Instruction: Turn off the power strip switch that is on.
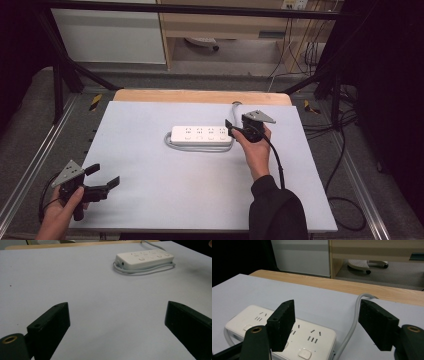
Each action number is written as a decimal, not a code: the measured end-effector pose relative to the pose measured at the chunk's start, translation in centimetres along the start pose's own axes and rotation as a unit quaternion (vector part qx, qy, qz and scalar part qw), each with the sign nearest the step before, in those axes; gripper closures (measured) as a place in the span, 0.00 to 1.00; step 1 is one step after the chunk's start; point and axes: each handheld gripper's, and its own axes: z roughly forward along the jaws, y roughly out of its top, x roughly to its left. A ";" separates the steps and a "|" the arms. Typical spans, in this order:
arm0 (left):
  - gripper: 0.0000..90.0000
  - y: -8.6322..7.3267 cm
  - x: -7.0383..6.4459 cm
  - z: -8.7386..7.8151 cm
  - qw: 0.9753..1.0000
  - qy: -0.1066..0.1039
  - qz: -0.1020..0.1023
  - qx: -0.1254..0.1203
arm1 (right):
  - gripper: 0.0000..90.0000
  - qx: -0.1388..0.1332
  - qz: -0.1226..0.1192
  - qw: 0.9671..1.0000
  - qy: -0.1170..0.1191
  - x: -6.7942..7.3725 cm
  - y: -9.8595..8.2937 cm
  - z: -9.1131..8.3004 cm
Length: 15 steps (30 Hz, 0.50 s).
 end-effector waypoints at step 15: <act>0.07 0.0 0.1 0.0 1.000 -0.002 -0.001 0.001 | 0.68 0.005 -0.012 1.000 0.022 1.5 -0.8 1.9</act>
